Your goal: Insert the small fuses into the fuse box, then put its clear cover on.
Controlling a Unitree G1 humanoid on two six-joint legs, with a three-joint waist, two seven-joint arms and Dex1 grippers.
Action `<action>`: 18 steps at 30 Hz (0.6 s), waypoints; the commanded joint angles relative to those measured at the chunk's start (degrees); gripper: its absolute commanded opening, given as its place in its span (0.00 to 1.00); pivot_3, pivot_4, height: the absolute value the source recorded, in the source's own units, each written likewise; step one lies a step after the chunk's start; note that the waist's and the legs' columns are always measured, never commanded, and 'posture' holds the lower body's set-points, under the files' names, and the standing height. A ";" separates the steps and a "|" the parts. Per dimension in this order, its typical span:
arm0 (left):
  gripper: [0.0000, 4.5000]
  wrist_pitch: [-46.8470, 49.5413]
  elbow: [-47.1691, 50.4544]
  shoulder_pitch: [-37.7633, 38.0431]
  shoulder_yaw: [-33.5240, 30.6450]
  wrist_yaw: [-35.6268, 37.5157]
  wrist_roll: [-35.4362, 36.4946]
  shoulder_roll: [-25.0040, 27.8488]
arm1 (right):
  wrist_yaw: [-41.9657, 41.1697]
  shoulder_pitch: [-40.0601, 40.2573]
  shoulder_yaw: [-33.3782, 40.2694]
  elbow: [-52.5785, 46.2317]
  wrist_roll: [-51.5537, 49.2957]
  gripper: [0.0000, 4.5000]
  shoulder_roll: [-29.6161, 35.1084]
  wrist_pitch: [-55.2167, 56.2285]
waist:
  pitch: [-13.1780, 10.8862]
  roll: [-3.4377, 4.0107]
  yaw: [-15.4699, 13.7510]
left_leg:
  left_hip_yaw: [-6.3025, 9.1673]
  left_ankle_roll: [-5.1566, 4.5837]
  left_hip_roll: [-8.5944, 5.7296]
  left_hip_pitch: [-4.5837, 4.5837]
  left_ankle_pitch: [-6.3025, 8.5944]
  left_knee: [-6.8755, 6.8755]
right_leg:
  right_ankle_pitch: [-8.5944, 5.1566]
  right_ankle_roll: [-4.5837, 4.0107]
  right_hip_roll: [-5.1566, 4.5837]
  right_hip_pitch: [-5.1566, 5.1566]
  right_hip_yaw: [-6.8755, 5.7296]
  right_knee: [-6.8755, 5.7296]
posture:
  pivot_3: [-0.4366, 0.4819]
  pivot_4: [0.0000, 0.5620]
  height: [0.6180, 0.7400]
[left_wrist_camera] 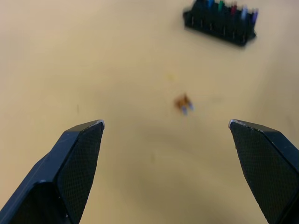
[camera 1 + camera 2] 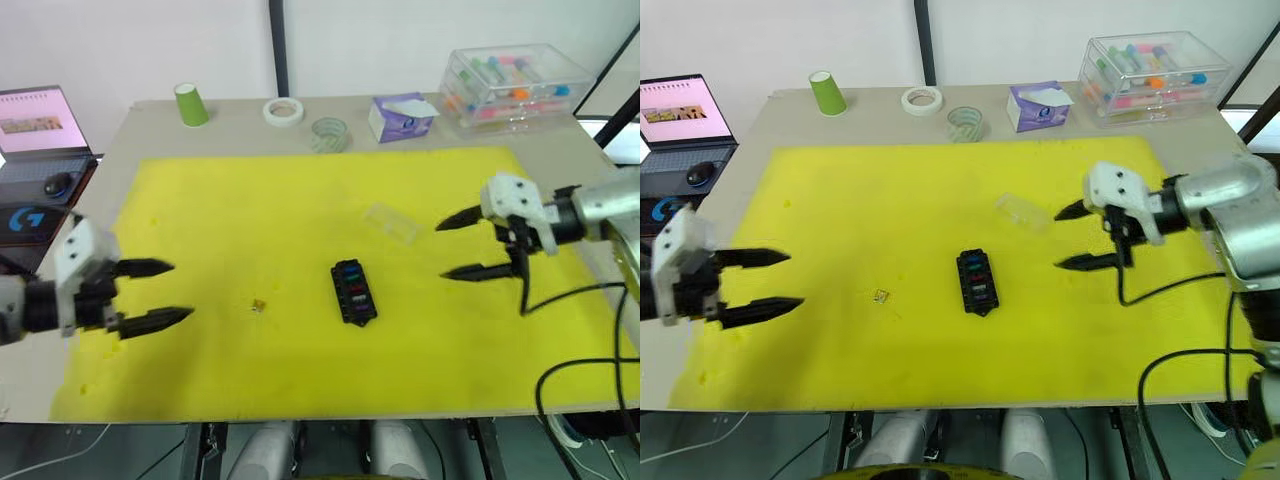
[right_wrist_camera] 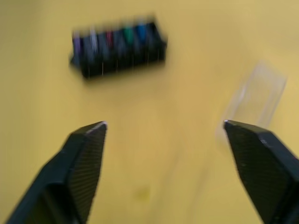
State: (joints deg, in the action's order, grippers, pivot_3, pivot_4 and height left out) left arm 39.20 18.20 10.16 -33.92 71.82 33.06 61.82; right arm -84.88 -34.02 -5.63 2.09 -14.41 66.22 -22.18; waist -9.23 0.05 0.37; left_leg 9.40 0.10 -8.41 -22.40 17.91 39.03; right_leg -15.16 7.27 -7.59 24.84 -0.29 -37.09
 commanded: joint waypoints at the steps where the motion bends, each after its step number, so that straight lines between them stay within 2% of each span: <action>1: 1.00 -6.19 -3.53 3.00 -3.29 4.06 -3.47 1.66 | -0.15 0.33 3.08 2.88 1.18 0.99 2.06 3.52 | -0.01 0.02 0.20 | -0.02 0.00 0.01 0.01 0.00 0.01 | 0.00 0.00 -0.01 -0.01 0.00 -0.01 | 0.48 0.27 1.00; 5: 1.00 -7.62 -4.01 3.65 -2.79 4.82 -3.62 1.58 | 0.20 1.29 3.75 3.87 1.43 0.99 2.47 4.63 | -0.06 0.10 0.23 | -0.04 0.02 0.08 0.03 0.00 0.01 | 0.00 0.00 0.01 -0.03 0.01 -0.03 | 0.48 0.27 1.00; 12: 1.00 -6.86 -2.89 -0.56 2.55 4.04 -2.22 1.17 | 1.08 -0.45 4.09 -1.57 -1.15 0.99 0.23 -0.31 | -0.08 0.14 0.25 | -0.03 0.00 0.08 0.03 0.01 -0.01 | 0.00 0.01 0.01 -0.02 0.01 -0.01 | 0.48 0.27 1.00; 15: 1.00 -5.53 -2.17 -2.91 6.42 3.55 -0.57 0.20 | 2.48 -2.24 3.93 -6.16 -4.35 0.99 -2.55 -4.52 | -0.11 0.19 0.25 | -0.03 0.00 0.08 0.02 0.02 -0.01 | 0.00 0.01 0.01 -0.01 0.02 -0.01 | 0.48 0.27 1.00; 18: 1.00 2.12 -0.33 -7.52 13.08 2.67 4.70 -0.83 | 5.71 -6.69 3.17 -13.56 -11.30 0.99 -8.22 -14.34 | -0.13 0.23 0.33 | -0.02 0.01 0.10 0.02 0.01 -0.01 | 0.00 0.01 0.03 0.00 0.02 -0.03 | 0.48 0.27 1.00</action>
State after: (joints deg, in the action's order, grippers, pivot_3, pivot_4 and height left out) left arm 38.14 16.34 4.20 -22.38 75.10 34.66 61.27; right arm -80.68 -38.29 -3.64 -7.05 -21.88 58.82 -32.54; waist -9.36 0.28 0.70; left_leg 9.37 0.10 -8.30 -22.39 17.92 39.01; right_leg -15.16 7.28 -7.56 24.84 -0.26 -37.12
